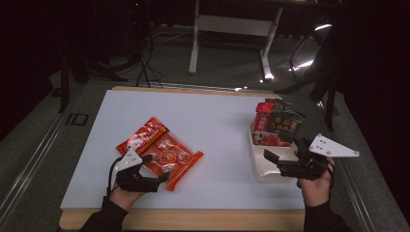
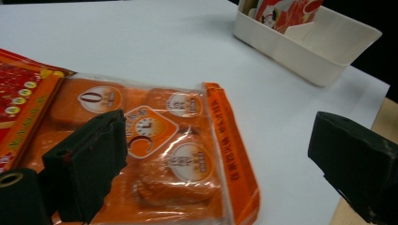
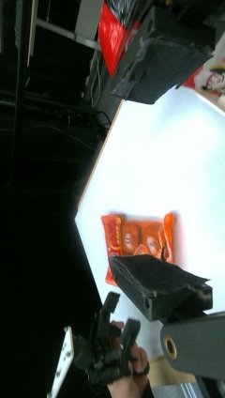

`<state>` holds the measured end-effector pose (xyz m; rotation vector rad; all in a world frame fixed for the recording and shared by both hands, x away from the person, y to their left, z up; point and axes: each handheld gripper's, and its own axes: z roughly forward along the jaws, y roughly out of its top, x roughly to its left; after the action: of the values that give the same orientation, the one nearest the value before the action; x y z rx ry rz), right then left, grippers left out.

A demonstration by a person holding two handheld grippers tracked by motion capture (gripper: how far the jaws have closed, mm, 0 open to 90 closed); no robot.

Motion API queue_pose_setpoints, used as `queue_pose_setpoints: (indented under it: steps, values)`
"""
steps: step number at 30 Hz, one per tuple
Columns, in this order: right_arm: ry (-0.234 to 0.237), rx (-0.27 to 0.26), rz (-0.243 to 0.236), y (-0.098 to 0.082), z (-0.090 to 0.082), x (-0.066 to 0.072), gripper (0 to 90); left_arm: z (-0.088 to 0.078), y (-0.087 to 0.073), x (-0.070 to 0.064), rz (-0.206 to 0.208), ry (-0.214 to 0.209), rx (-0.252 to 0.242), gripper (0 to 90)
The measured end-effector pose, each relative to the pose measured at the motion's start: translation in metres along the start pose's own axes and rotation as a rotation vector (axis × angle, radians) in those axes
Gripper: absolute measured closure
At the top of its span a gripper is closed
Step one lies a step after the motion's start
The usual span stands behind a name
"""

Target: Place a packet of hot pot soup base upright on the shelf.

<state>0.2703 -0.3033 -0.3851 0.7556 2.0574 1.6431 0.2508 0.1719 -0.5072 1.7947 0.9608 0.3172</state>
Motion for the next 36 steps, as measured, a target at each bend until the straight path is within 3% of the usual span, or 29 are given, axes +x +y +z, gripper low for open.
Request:
queue_pose_setpoints:
  steps: [7, 8, 12, 14, 15, 17, 18, 20, 23, 29, 36]
  values:
    - [0.041, 0.015, 0.004, -0.005, 0.002, 0.018, 16.1, -0.008, -0.003, 0.014, -0.024, 0.05, 0.02, 22.7]
    - [0.057, 0.028, 0.003, -0.009, 0.004, 0.023, 16.1, -0.009, -0.003, 0.017, -0.03, 0.062, 0.021, 32.2]
    - [0.085, 0.033, 0.019, -0.014, 0.005, 0.029, 16.1, -0.014, -0.003, 0.024, -0.052, 0.099, 0.028, 52.0]
    - [0.102, 0.055, 0.019, -0.019, 0.008, 0.035, 16.1, -0.015, -0.004, 0.028, -0.041, 0.146, 0.082, 55.4]
    - [0.106, 0.06, 0.02, -0.021, 0.009, 0.036, 16.1, -0.015, -0.004, 0.029, -0.026, 0.177, 0.099, 65.1]
    - [0.111, 0.07, 0.023, -0.024, 0.011, 0.037, 16.1, -0.014, -0.005, 0.032, -0.036, 0.207, 0.131, 66.7]
    - [0.114, 0.076, 0.025, -0.025, 0.012, 0.037, 16.1, -0.013, -0.006, 0.033, -0.037, 0.249, 0.152, 73.0]
    - [0.115, 0.078, 0.025, -0.027, 0.013, 0.037, 16.1, -0.011, -0.008, 0.037, -0.053, 0.268, 0.174, 73.5]
    - [0.122, 0.083, 0.028, -0.028, 0.014, 0.037, 16.1, -0.008, -0.011, 0.043, -0.077, 0.286, 0.214, 86.4]
    - [0.123, 0.088, 0.024, -0.03, 0.015, 0.037, 16.2, 0.002, -0.014, 0.052, -0.075, 0.334, 0.275, 90.0]
    - [0.127, 0.102, 0.023, -0.033, 0.017, 0.037, 16.2, 0.014, -0.014, 0.064, -0.103, 0.328, 0.293, 90.0]
